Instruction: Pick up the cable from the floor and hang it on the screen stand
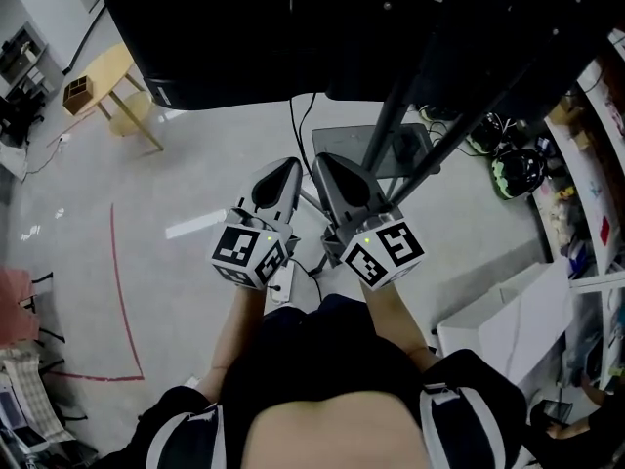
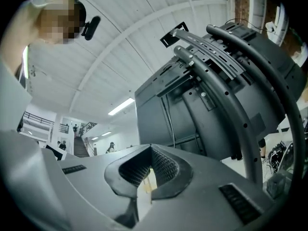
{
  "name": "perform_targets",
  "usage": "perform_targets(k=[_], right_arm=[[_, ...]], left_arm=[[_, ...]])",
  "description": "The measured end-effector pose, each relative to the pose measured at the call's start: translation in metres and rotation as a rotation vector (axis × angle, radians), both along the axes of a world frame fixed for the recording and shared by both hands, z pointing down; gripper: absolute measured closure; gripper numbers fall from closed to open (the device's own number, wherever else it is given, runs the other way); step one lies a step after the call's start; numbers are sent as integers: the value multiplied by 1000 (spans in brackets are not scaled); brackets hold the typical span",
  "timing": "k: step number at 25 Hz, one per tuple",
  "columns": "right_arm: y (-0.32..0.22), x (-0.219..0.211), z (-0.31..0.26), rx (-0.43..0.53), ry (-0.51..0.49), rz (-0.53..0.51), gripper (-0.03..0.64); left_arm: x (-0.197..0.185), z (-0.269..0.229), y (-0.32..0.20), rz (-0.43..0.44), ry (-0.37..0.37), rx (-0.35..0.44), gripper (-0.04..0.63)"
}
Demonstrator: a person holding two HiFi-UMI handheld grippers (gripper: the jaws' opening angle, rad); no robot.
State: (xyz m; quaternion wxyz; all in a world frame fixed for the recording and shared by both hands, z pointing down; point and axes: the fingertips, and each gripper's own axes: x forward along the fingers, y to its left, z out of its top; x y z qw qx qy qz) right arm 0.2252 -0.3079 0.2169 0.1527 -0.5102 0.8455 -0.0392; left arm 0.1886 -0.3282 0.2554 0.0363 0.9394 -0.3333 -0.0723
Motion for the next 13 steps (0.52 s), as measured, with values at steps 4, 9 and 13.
perform_targets(k=[4,9,13], right_arm=[[10,-1,4,-20,-16,-5,594],[21,10,4,-20,-9,10,594],[32,17,5,-17,10,9,594]], left_arm=[[0,6,12,11,-9,-23,589],[0,13,18,9,16,-78,589],[5,15,23,-1,3,-83,589]])
